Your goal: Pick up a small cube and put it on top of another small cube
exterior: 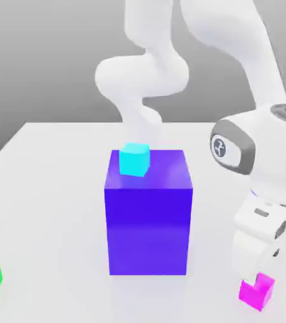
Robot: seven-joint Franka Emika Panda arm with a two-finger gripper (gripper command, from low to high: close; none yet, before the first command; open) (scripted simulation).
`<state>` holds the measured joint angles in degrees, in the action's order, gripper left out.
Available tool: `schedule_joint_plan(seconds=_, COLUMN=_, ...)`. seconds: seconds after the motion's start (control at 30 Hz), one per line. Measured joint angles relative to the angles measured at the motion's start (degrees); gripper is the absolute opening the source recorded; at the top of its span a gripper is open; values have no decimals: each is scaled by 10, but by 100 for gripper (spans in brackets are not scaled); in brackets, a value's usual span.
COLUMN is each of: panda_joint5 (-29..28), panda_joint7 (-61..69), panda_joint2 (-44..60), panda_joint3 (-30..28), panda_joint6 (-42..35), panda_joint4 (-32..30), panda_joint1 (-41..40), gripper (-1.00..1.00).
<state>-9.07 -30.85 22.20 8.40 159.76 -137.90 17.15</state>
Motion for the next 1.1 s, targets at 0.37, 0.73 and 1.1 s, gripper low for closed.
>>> schedule_joint_plan(seconds=0.37, panda_joint5=-3, panda_joint7=-2, panda_joint2=8, panda_joint3=-2, panda_joint6=5, panda_joint4=1, panda_joint1=2, gripper=-100)
schedule_joint_plan(seconds=0.73, panda_joint5=75, panda_joint7=14, panda_joint2=-66, panda_joint3=-90, panda_joint6=-82, panda_joint4=8, panda_joint1=-138, gripper=-100)
schedule_joint_plan(seconds=1.1, panda_joint5=151, panda_joint7=13, panda_joint2=-84, panda_joint3=-232, panda_joint6=-121, panda_joint4=30, panda_joint1=-312, gripper=-100)
